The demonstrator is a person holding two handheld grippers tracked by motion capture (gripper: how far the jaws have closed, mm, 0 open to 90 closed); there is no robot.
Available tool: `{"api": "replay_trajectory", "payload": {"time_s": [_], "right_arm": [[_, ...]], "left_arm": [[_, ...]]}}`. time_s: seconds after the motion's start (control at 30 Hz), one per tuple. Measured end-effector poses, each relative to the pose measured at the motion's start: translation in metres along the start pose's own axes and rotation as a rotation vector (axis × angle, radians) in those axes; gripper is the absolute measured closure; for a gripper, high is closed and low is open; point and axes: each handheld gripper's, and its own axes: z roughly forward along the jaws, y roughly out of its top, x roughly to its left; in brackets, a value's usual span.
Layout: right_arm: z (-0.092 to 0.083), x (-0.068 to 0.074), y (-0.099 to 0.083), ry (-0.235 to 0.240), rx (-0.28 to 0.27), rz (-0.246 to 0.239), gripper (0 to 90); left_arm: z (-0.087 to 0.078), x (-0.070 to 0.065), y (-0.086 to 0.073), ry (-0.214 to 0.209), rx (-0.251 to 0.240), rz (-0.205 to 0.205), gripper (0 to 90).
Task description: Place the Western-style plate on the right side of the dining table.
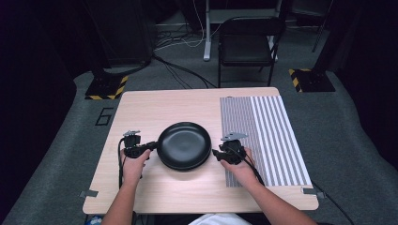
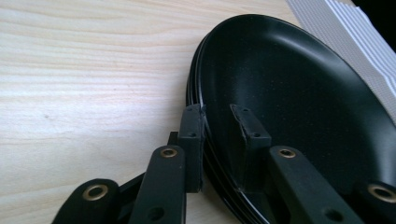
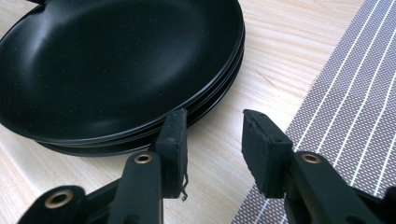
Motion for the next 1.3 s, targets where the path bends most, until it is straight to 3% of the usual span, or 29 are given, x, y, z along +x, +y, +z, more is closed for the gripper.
{"api": "replay_trajectory", "payload": {"time_s": [0.1,0.3,1.1,1.23,1.3], "right_arm": [[0.003,-0.001,0.000,0.000,-0.002,0.018,58.1],[0.008,-0.004,0.001,0.020,0.001,0.059,57.6],[0.016,-0.009,0.013,0.032,-0.015,0.132,54.6],[0.015,-0.011,0.013,0.060,-0.029,0.203,54.1],[0.015,-0.011,0.014,0.073,-0.037,0.211,53.0]], "left_arm": [[0.001,0.001,0.000,-0.009,0.003,-0.022,77.7],[0.002,0.000,-0.001,0.002,0.003,-0.011,78.2],[0.006,0.001,-0.002,0.009,0.012,0.006,79.4],[0.006,0.002,-0.001,-0.001,0.010,0.001,79.7],[0.006,0.002,-0.002,0.004,0.010,0.006,79.7]]}}
